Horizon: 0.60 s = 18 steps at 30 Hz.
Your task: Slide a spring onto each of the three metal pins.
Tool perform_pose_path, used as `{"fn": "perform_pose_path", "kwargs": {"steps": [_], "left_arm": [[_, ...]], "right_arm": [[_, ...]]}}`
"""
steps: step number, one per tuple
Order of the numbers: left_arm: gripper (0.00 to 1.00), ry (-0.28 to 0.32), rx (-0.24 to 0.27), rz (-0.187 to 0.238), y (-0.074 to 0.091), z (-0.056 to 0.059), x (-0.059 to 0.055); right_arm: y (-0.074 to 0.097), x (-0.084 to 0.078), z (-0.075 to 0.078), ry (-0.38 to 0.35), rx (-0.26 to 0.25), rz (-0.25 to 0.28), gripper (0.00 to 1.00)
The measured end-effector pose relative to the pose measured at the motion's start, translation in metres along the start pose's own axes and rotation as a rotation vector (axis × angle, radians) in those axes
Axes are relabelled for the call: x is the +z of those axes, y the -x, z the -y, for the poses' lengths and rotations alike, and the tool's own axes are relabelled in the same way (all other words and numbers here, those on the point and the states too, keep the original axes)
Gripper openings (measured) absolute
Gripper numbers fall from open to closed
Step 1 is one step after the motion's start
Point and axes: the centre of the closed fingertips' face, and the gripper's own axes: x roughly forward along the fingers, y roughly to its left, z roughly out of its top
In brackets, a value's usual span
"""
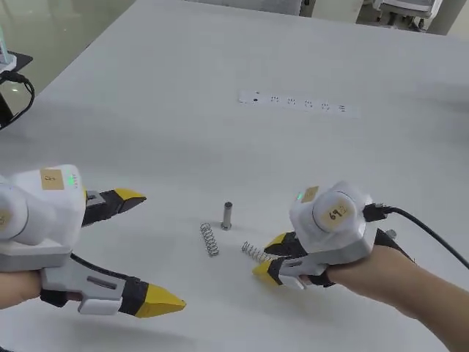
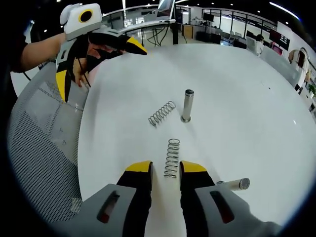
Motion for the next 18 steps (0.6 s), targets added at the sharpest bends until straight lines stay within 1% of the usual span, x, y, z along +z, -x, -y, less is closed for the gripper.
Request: {"fn": "perform_pose_path", "kwargs": {"steps": [1, 6, 9, 11, 13, 15, 18], "left_arm": [[0.98, 0.0, -0.001, 0.001, -0.0002, 0.0005, 0.0002], [0.98, -0.001, -0.002, 0.003, -0.0012, 0.001, 0.001], [0.98, -0.001, -0.002, 0.004, -0.0013, 0.0006, 0.0014], [0.98, -0.001, -0.003, 0.002, -0.0014, 0.0007, 0.0014], [0.97, -0.001, -0.004, 0.003, -0.0014, 0.0007, 0.0018], [0.98, 0.0, -0.003, 0.004, -0.0013, 0.0005, 0.0022], [0.97, 0.0, -0.003, 0.004, -0.0013, 0.0006, 0.0026]], "right_arm": [[-0.0002, -0.0009, 0.0011, 0.001, -0.007, -0.005, 0.2], [-0.0015, -0.0024, 0.0023, 0.013, -0.01, -0.011, 0.17], [-0.0028, -0.0026, 0.0024, 0.018, -0.013, -0.016, 0.16], [-0.0039, -0.0044, 0.0036, 0.019, -0.017, -0.027, 0.15], [-0.0042, -0.0038, 0.0041, 0.026, -0.019, -0.025, 0.13], [-0.0039, -0.0049, 0.0081, 0.062, -0.049, -0.037, 0.09], [-0.0061, -0.0026, 0.0052, 0.043, -0.041, -0.013, 0.08]]}}
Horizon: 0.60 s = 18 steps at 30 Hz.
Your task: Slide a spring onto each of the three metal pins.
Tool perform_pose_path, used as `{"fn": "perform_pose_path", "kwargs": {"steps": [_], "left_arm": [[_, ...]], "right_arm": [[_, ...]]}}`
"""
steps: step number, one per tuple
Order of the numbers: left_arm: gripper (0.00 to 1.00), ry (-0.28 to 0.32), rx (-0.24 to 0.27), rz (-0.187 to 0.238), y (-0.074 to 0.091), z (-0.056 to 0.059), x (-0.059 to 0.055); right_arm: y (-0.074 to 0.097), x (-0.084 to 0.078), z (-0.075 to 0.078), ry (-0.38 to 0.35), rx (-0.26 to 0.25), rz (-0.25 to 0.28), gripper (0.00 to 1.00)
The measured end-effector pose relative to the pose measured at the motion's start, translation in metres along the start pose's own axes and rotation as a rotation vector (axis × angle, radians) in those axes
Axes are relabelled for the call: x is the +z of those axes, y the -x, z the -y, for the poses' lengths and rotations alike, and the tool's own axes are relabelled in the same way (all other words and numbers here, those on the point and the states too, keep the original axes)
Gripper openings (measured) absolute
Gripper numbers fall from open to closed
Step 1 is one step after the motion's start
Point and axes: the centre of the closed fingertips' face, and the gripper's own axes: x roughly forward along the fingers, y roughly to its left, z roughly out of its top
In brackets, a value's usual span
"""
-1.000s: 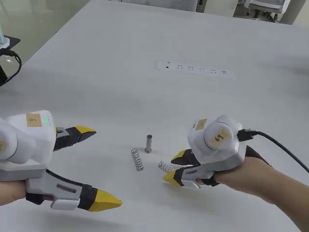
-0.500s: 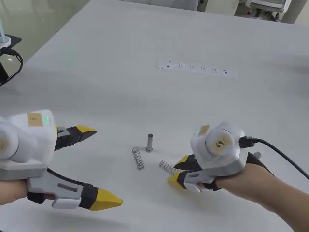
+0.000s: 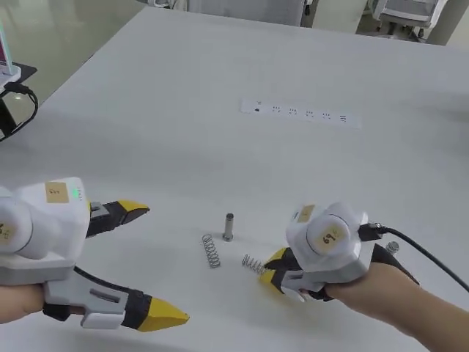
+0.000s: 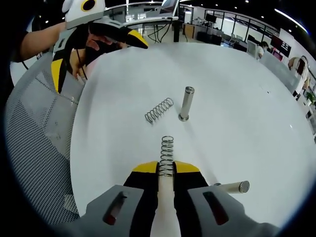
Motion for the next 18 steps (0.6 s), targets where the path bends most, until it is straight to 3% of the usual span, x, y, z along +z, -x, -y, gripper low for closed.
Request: {"fn": "perform_pose_path", "kwargs": {"steps": [10, 18], "left_arm": [[0.97, -0.002, -0.006, -0.002, -0.001, 0.002, 0.001], [0.97, -0.007, -0.009, -0.002, -0.001, 0.004, 0.003]], "right_arm": [[0.0, 0.002, 0.0, -0.037, -0.011, 0.024, 0.07], [0.011, 0.008, 0.002, -0.008, -0.026, 0.039, 0.07]]}}
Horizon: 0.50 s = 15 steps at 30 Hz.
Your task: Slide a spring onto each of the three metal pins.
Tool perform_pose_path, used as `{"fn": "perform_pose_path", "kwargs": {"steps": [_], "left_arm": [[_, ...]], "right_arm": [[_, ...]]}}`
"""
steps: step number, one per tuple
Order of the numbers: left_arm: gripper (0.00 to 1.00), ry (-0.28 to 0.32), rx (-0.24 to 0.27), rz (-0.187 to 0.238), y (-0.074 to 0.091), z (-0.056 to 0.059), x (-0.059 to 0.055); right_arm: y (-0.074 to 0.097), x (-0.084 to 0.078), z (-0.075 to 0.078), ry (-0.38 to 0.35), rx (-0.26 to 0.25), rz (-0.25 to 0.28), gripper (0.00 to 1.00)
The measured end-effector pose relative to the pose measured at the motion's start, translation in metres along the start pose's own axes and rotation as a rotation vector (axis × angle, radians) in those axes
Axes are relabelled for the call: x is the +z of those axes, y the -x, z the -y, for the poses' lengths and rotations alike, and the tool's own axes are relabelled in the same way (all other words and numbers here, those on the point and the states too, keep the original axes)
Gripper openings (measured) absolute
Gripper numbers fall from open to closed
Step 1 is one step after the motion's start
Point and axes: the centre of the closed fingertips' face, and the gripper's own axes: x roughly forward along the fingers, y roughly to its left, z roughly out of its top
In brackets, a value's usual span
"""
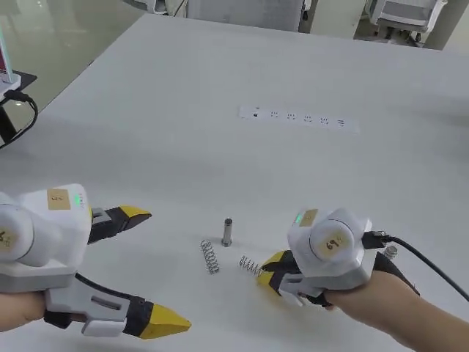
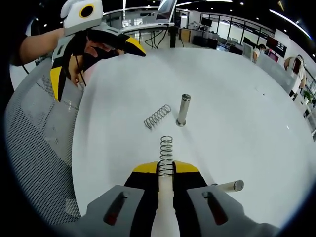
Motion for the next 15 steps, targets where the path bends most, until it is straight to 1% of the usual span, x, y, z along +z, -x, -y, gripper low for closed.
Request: {"fn": "perform_pose_path", "kwargs": {"steps": [6, 15], "left_arm": [[0.97, -0.003, -0.003, -0.002, -0.001, 0.002, 0.0], [0.95, -0.006, -0.01, -0.002, -0.002, 0.004, 0.003]], "right_arm": [[0.009, -0.006, 0.003, 0.002, -0.006, -0.002, 0.07], [0.03, -0.006, 0.005, 0.025, -0.01, 0.014, 0.07]]}}
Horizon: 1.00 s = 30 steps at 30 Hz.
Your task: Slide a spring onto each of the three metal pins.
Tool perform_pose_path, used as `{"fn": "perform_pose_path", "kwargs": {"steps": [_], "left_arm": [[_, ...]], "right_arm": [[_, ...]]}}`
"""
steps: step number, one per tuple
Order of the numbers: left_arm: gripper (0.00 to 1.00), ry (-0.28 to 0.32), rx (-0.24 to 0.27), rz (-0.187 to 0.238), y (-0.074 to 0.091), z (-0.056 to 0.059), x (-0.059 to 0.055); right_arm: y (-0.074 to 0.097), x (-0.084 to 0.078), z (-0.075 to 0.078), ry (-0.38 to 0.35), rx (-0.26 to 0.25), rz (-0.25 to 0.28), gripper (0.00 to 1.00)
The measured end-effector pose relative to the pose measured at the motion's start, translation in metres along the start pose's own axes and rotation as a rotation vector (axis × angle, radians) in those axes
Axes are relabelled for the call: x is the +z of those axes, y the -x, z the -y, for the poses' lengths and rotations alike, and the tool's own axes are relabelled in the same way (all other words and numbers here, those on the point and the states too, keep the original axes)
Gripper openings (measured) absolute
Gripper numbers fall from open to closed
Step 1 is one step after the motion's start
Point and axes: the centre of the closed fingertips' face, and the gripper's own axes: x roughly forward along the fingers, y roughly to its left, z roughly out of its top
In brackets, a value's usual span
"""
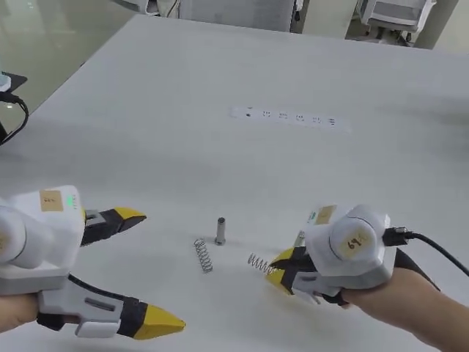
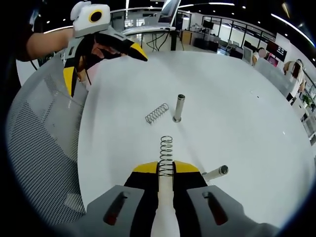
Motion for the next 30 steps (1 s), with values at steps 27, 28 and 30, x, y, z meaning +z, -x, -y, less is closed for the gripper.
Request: {"fn": "perform_pose_path", "kwargs": {"steps": [27, 28, 30], "left_arm": [[0.86, -0.031, -0.07, 0.01, -0.016, 0.023, 0.012], [0.86, -0.036, -0.078, 0.009, -0.017, 0.025, 0.013], [0.84, -0.041, -0.089, 0.01, -0.02, 0.027, 0.015]], "right_arm": [[0.043, -0.009, 0.005, 0.165, 0.034, -0.023, 0.07], [0.045, -0.01, 0.004, 0.173, 0.036, -0.022, 0.07], [0.048, -0.01, 0.003, 0.185, 0.042, -0.022, 0.07]]}}
